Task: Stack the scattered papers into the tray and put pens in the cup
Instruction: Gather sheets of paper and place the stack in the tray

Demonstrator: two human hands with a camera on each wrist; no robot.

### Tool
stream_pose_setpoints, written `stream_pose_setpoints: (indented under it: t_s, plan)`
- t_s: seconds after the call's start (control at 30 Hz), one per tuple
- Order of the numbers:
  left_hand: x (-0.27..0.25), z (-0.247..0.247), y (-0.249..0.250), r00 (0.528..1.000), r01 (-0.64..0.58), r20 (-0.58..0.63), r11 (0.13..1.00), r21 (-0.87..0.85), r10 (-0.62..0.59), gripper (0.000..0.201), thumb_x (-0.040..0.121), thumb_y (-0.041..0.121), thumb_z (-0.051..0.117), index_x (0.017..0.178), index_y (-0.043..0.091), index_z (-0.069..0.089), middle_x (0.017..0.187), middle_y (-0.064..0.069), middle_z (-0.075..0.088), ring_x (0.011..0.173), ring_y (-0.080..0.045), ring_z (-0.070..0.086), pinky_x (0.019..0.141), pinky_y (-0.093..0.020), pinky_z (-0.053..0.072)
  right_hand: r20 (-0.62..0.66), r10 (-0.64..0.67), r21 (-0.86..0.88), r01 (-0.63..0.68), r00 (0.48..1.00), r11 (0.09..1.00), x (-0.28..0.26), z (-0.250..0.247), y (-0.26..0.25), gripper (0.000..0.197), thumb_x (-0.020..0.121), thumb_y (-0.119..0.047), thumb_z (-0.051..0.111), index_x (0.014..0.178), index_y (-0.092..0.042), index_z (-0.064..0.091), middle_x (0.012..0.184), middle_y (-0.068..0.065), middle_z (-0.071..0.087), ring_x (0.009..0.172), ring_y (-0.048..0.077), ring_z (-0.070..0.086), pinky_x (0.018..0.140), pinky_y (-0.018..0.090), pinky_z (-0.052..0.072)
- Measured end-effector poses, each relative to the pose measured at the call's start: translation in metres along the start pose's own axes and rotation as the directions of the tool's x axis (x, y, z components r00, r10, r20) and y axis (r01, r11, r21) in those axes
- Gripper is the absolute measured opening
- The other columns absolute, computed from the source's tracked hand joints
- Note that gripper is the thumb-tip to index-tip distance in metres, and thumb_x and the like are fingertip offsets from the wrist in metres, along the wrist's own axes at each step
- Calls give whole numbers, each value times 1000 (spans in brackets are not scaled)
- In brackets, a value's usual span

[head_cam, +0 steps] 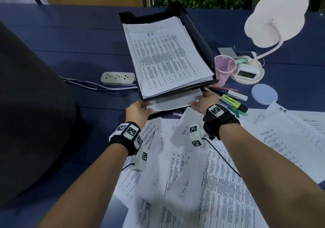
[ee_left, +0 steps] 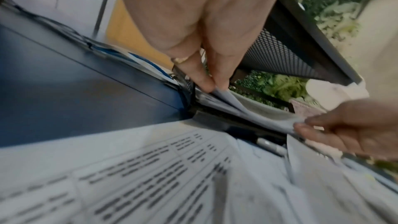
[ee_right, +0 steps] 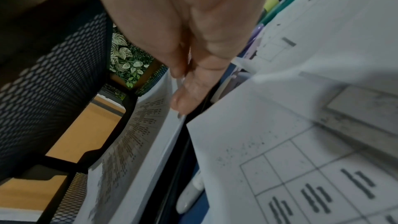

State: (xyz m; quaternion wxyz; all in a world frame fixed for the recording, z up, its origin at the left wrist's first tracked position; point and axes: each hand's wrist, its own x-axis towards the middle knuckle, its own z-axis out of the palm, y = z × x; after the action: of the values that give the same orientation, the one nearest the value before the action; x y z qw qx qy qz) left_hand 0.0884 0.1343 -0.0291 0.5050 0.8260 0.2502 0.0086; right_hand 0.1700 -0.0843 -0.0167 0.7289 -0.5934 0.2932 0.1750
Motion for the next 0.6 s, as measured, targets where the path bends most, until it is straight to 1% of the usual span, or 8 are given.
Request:
stream_pose_setpoints:
  t_s: [0.07, 0.1, 0.2, 0.27, 0.3, 0.37, 0.43, 0.6]
  plan:
    - [-3, 1, -3, 994, -112, 26, 974, 196, 109, 22, 84, 8, 65, 106, 9, 70, 109, -7, 61, 92, -19, 62, 80, -16, 43, -4, -67, -73, 66, 998, 995, 10, -3, 6, 39, 99, -6, 14, 131, 3, 34, 135, 26, 42, 132, 52, 30, 103, 51, 30]
    - [-3, 1, -6, 986, -164, 52, 948, 273, 156, 25, 87, 9, 63, 111, 8, 68, 116, -8, 55, 99, -21, 61, 86, -18, 44, -18, -133, -121, 130, 991, 984, 11, -5, 7, 40, 98, -6, 11, 129, 4, 35, 123, 24, 46, 135, 53, 23, 105, 51, 24]
    - [-9, -1, -8, 963, -263, 199, 797, 544, 182, 34, 90, 21, 59, 123, 10, 60, 131, -9, 42, 115, -25, 49, 97, -37, 46, 2, -104, -80, 104, 995, 991, 5, -6, 4, 28, 96, 3, 13, 97, -2, 40, 88, 19, 46, 133, 50, 29, 100, 54, 28]
    - [-12, -2, -6, 947, -305, 289, 680, 666, 142, 40, 92, 28, 56, 129, 11, 53, 136, -9, 35, 123, -27, 39, 99, -44, 43, 112, -37, -46, 43, 993, 998, -9, -5, 0, 19, 91, 5, 25, 97, -4, 41, 88, 18, 46, 135, 43, 32, 98, 48, 29]
    - [-15, -2, -3, 943, -313, 311, 648, 695, 123, 43, 92, 31, 54, 130, 12, 49, 137, -9, 33, 124, -27, 35, 100, -45, 42, 226, -5, -106, 30, 974, 994, -18, -5, -2, 16, 86, 1, 39, 99, -4, 46, 92, 18, 49, 131, 38, 39, 95, 42, 32]
    - [-19, -2, 1, 937, -316, 339, 611, 726, 82, 48, 93, 35, 52, 135, 14, 43, 140, -7, 31, 126, -27, 33, 101, -44, 40, 236, 49, -119, -21, 971, 993, -20, -13, 3, 22, 67, -9, 69, 85, -10, 57, 82, 11, 53, 91, 25, 60, 74, 31, 43]
    - [-25, -2, 4, 931, -318, 362, 579, 751, 43, 54, 93, 38, 51, 141, 17, 36, 144, -5, 29, 128, -28, 32, 103, -44, 35, 114, -77, -82, 87, 990, 993, -22, -25, 12, 23, 76, -2, 67, 71, -20, 54, 71, 2, 51, 64, 15, 55, 64, 28, 48]
    - [-50, 2, 4, 938, -304, 337, 640, 706, 74, 50, 91, 36, 53, 138, 24, 43, 144, -4, 37, 129, -28, 36, 106, -41, 31, -118, -264, -540, 162, 957, 826, -31, -74, 40, 32, 89, -8, 51, 118, -8, 64, 101, 11, 63, 100, 28, 60, 101, 39, 45]
